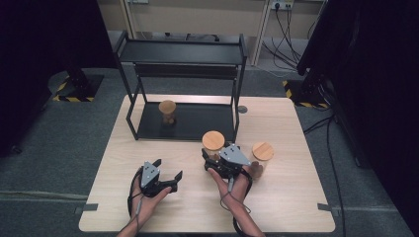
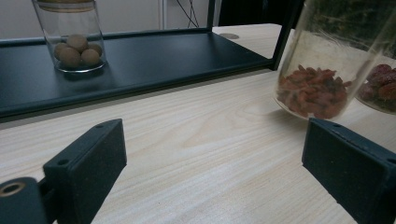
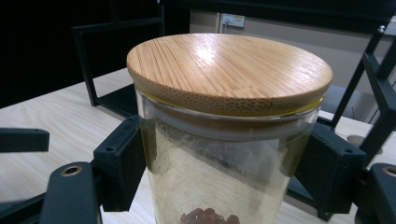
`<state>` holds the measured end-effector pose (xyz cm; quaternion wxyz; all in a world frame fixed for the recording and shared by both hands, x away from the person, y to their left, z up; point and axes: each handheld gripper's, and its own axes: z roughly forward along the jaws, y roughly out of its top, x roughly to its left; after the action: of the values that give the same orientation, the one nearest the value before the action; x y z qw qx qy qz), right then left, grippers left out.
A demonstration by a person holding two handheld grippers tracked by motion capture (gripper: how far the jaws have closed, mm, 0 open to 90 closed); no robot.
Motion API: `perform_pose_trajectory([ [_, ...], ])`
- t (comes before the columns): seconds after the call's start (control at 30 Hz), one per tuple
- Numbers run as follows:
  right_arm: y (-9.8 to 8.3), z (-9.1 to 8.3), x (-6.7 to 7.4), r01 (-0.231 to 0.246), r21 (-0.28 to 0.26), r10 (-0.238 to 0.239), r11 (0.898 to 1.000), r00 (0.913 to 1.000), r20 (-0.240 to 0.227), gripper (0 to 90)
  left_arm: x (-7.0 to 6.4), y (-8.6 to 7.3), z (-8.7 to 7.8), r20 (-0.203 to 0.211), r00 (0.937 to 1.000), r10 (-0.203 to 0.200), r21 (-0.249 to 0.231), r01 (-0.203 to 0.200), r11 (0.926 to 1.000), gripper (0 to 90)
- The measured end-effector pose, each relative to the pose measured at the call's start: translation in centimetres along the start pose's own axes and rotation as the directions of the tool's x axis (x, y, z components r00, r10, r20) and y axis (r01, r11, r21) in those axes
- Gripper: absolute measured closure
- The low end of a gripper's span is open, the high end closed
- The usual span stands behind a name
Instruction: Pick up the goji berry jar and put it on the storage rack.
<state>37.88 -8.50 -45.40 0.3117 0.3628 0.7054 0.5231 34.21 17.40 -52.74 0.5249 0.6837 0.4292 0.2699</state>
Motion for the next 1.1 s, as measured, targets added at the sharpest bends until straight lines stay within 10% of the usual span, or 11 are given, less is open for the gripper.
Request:
perform_pose_trajectory([
  [1.1,4.8,4.1,-1.2,0.003,-0.017,-0.003,1.000,1.0000,0.003,25.0,-0.1,0.0,0.0,-0.002,0.9999,0.010,0.000,-0.010,1.0000,5.8],
])
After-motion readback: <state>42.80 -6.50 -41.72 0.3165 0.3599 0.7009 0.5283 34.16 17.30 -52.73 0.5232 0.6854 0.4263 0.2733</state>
